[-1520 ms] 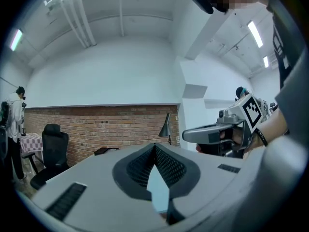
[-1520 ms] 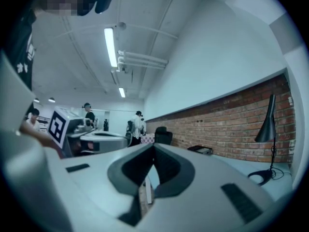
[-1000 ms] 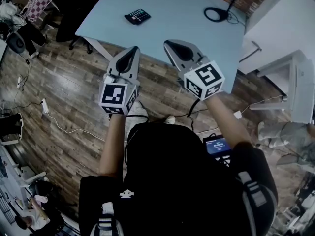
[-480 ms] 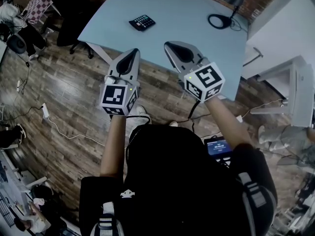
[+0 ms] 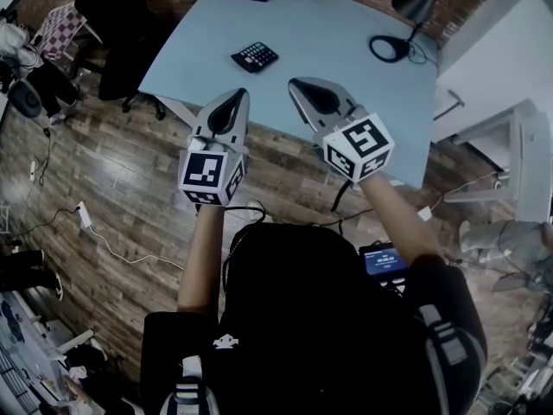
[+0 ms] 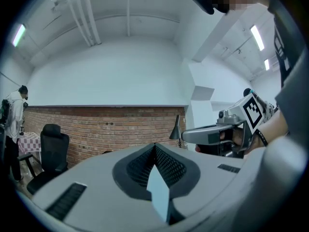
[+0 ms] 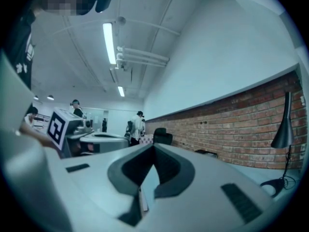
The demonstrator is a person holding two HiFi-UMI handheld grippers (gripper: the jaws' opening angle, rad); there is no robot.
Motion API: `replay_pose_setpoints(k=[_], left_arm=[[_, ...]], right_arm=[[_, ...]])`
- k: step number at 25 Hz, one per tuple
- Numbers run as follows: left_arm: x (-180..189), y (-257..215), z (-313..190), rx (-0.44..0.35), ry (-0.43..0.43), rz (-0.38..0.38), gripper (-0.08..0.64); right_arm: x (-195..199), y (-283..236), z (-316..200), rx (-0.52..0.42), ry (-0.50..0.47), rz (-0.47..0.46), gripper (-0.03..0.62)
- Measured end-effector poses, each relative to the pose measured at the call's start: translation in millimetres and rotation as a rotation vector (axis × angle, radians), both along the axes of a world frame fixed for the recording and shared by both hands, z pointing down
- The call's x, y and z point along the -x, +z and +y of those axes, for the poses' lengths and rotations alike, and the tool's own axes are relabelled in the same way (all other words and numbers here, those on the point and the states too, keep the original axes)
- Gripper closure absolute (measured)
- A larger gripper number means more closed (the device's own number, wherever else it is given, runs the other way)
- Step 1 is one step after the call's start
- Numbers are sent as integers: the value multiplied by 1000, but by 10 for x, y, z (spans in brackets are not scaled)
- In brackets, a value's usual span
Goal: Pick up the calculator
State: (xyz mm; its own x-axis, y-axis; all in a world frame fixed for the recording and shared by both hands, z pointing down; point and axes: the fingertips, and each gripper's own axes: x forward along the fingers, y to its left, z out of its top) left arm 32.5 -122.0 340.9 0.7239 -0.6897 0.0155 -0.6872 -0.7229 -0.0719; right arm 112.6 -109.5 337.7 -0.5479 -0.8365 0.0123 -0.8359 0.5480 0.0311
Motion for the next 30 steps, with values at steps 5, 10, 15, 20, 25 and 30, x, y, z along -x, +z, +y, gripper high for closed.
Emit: replay_pose_setpoints(k=[5,10,15,20,25,30], left_arm=[[29,7,-259,2,27,10,552],[152,44,-512,14,42,14,552],[308,52,-722,21,67,15,552],[453,79,-909,27,93,29,552],[570,134,-1062,42,115,41,552],[677,230,-1161,56,123,43,552]], right_arm=[[50,4,-264,7,24,9,588],[159,25,-524,17,42,17,588],[317,17,-738,22,65,22,588],[480,49,-897,33,90,33,588],[589,125,-1030,55,115,47,588],[670,232,-1138,73,129,59,588]])
